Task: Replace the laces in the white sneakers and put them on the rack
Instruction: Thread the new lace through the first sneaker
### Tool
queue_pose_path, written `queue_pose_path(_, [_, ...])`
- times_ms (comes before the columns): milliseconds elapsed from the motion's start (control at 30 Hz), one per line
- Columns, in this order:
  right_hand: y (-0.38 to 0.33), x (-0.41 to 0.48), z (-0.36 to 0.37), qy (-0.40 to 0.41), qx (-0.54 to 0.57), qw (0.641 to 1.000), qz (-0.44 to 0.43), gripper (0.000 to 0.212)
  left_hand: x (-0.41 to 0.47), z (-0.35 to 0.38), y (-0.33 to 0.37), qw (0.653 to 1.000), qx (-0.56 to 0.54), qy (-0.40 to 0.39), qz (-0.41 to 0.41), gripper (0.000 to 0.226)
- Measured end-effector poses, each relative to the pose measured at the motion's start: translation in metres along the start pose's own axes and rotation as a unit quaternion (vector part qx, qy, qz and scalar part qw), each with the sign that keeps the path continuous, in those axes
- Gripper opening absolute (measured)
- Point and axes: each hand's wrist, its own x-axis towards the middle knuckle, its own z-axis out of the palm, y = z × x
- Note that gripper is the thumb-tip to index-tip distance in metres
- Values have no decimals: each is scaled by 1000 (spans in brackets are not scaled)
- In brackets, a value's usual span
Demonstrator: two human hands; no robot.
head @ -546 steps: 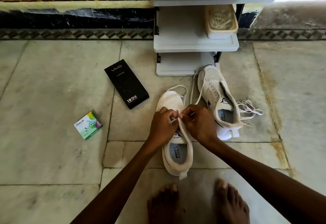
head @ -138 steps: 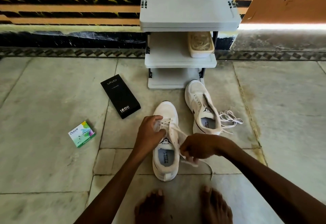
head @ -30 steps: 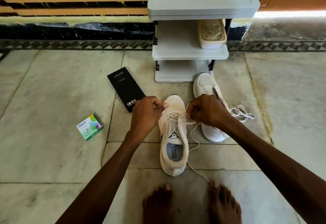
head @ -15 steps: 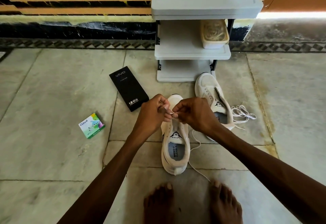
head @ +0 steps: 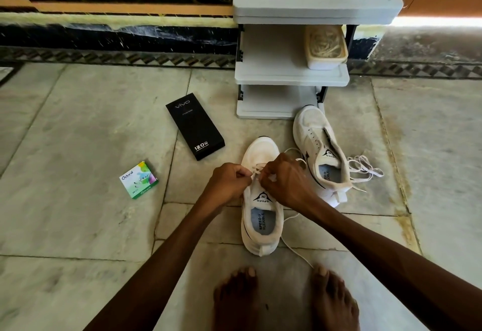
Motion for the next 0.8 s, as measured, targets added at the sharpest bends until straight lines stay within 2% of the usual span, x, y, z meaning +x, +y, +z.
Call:
queue_pose_path(200, [-7,-1,9,8,-30,999,33,20,8,-8,-3,995,-60,-67,-46,19])
queue_pose_path(333, [-8,-2,12,17,-23,999,37,18,8,-10,-5,991,-97,-79,-39,17])
queue_pose_path(600, [-16,-6,18,33,-84,995,36,27,9,-2,-6,996,-74,-42,-35,21])
queue_pose_path(800, [-21,-6,18,22,-83,995,51,23,7,-1,-3,995,-84,-41,-38,22])
